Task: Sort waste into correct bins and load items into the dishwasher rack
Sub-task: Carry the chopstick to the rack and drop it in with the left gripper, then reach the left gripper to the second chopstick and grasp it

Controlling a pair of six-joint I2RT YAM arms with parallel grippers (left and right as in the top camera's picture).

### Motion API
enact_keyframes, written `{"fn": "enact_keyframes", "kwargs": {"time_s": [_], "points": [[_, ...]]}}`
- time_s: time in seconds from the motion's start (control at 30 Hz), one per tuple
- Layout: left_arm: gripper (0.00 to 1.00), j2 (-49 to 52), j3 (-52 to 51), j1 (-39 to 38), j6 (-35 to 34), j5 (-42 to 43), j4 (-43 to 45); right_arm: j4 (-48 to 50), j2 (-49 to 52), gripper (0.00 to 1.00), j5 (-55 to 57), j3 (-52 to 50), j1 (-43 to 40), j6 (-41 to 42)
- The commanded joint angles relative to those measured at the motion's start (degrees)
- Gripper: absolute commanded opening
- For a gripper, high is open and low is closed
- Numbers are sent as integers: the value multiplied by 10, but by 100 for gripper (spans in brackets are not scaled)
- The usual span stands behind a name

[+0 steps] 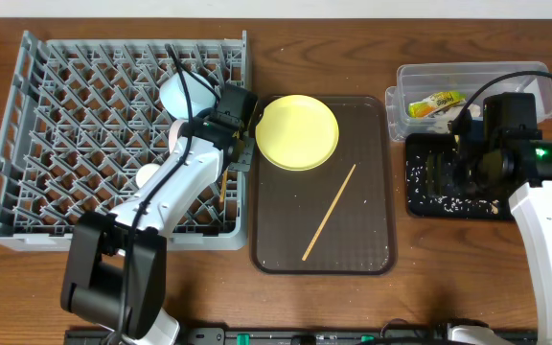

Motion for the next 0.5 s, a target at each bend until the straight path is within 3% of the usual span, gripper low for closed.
{"fn": "enact_keyframes", "kwargs": {"time_s": [0.0,0.27,0.47], "points": [[40,-17,4,-6,15,17,2,0,-7,67,5,7,0,-5],[41,-109,14,-6,14,30,2,0,-7,67,5,7,0,-5],[41,-150,14,-11,12,200,-11,0,-7,67,5,7,0,-5]]}}
